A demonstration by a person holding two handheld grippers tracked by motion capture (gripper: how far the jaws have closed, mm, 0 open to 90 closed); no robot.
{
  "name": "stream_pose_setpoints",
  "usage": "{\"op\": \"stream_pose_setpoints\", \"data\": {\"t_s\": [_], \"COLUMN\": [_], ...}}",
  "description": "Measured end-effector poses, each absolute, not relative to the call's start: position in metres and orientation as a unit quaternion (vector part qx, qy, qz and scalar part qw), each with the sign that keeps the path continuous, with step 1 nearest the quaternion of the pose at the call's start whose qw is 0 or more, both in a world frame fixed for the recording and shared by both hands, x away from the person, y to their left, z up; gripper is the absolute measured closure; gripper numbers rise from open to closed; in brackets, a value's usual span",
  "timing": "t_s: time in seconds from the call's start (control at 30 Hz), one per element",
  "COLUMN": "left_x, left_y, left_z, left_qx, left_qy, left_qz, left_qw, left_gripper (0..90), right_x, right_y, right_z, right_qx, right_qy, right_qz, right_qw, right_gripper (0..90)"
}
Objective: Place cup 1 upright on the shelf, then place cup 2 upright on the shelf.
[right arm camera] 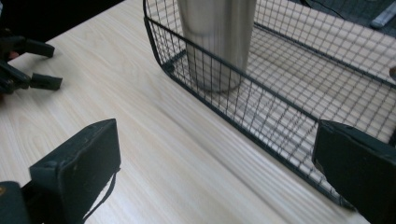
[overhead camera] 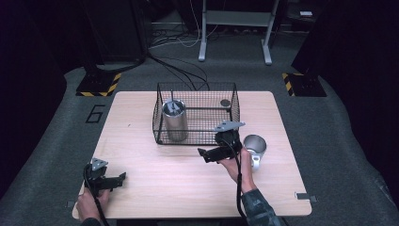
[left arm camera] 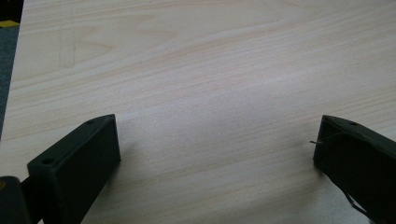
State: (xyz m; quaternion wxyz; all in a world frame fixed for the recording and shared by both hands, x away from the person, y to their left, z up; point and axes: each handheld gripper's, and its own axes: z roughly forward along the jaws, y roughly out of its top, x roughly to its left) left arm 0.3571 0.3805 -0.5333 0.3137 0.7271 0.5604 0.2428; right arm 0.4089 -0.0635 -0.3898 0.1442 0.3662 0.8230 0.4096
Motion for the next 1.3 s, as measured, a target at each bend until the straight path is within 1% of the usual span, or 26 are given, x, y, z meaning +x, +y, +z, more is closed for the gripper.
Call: {"op": "stream_pose_setpoints", "data": {"t_s": [0.23, 0.5, 0.8, 1.07, 1.3], "left_x": [0.357, 0.357, 0.357, 0.357, 0.357], "left_y": [0.380, 0.380, 0.381, 0.380, 0.380], "left_z": [-0.533, -0.533, -0.533, -0.533, -0.533], "left_qx": [0.727, 0.727, 0.727, 0.727, 0.727], "left_qy": [0.561, 0.560, 0.560, 0.561, 0.561], "left_qz": [0.243, 0.243, 0.243, 0.243, 0.243], "left_qw": [0.314, 0.314, 0.313, 0.314, 0.314], "left_gripper": [0.3, 0.3, 0.3, 0.3, 0.3], "right_x": [0.386, 0.365, 0.351, 0.352, 0.369], "right_y": [-0.088, -0.112, -0.150, -0.178, -0.196], "right_z": [-0.410, -0.419, -0.415, -0.410, -0.411], "right_qx": [0.386, 0.410, 0.441, 0.463, 0.492], "right_qy": [0.818, 0.808, 0.787, 0.771, 0.756], "right_qz": [0.404, 0.400, 0.399, 0.391, 0.377], "right_qw": [0.137, 0.137, 0.167, 0.196, 0.209], "right_gripper": [0.6, 0.6, 0.7, 0.7, 0.7]}}
